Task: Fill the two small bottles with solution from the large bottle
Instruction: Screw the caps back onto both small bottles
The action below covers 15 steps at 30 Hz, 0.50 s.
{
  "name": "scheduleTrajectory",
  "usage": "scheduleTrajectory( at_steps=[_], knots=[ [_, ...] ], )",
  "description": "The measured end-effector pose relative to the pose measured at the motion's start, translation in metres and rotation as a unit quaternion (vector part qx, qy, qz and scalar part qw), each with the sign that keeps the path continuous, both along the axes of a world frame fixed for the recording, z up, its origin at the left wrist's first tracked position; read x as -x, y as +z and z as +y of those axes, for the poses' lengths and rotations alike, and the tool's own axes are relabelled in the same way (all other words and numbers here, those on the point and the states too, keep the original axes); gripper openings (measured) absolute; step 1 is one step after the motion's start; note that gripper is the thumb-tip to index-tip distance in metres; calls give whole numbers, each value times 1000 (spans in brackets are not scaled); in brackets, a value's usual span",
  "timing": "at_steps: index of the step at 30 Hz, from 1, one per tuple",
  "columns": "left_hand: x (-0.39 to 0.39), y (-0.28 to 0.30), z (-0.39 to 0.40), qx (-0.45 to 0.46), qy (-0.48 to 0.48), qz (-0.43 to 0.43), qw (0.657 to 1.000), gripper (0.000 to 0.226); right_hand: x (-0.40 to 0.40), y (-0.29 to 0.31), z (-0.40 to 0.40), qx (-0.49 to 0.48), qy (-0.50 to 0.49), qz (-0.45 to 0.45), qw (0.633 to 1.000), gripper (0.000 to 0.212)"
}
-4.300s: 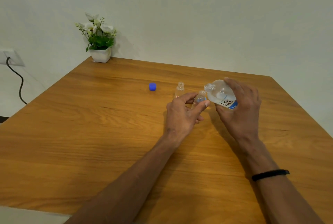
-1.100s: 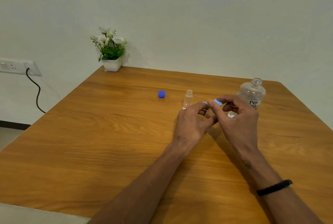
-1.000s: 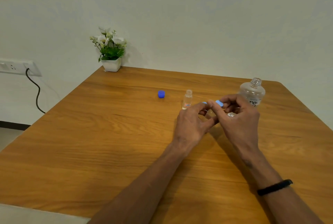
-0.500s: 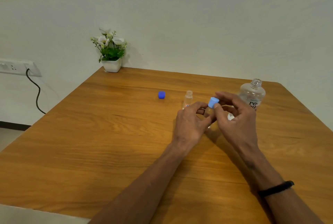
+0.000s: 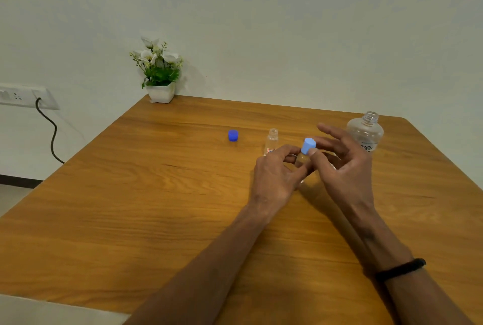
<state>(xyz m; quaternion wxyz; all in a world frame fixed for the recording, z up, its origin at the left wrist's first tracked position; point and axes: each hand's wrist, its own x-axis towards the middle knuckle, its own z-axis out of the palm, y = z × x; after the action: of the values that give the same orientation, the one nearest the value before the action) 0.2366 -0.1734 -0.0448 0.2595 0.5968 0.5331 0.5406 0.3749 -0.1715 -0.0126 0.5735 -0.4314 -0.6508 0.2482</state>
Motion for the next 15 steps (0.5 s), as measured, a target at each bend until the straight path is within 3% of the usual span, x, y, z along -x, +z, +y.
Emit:
scheduleTrajectory(
  at_steps=[3,15],
  knots=[
    [1,0,-1,-6,-2,-8,1000,41,1,-1,1,-2,-16,-5,1000,41],
    [0,0,-1,4,-4,-27,1000,40,-1,1,1,30,3,20,999,45]
  ],
)
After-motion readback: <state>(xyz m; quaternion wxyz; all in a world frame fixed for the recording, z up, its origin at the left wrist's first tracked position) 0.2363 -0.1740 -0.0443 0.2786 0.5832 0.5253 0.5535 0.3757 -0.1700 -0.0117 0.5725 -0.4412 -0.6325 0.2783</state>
